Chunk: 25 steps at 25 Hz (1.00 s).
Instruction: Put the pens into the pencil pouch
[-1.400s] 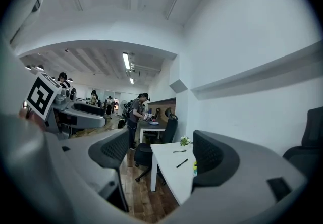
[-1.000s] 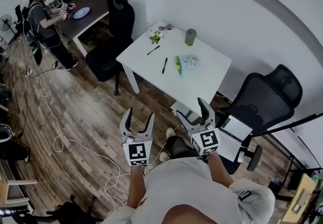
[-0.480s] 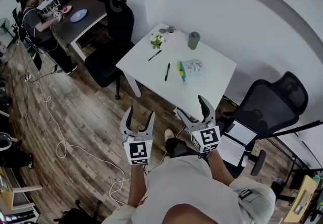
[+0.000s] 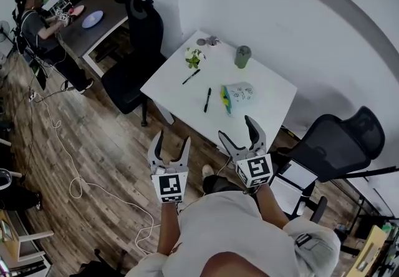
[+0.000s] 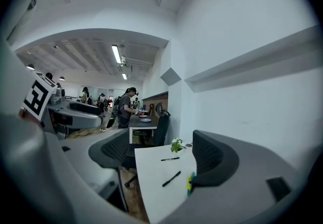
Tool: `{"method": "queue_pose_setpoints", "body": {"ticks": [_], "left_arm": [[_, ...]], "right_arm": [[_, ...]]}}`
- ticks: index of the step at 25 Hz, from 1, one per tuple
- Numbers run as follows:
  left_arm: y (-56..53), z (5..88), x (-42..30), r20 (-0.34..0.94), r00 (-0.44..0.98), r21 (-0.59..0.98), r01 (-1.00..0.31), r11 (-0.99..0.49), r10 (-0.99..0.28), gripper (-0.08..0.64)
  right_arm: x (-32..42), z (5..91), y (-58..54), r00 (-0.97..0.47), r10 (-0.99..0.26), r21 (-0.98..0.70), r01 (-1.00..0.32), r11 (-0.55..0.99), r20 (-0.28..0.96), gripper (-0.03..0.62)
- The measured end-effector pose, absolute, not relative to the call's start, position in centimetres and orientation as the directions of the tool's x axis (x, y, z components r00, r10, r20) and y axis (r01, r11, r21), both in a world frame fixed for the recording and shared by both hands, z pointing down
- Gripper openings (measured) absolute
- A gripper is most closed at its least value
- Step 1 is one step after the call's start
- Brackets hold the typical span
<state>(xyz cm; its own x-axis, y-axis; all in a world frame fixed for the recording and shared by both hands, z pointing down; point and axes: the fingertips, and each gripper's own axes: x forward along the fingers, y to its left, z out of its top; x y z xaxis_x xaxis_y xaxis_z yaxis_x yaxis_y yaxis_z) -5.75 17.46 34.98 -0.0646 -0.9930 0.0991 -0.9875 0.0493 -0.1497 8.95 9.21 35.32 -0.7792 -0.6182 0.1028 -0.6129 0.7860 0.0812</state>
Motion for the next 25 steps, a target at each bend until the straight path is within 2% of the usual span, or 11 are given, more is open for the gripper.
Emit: {"method": "queue_pose_setpoints", "body": {"ticks": [15,25], "left_arm": [[7.7,34.2,-8.4,0.122,-0.094,-0.193,-0.979,0.070,-0.988,0.307],[2.9,34.3,-9.4,0.122,-0.034,-0.187,-0.982,0.011,-0.992,0.305]], "right_arm": [[6.2,34.6,-1.3,-0.796,-0.601,0.033,-0.600,0.799,0.073,0.374],[5.7,34.9,-5.0,-0.757,-0.648,0.030,-0.648,0.761,0.085,0.370]]}}
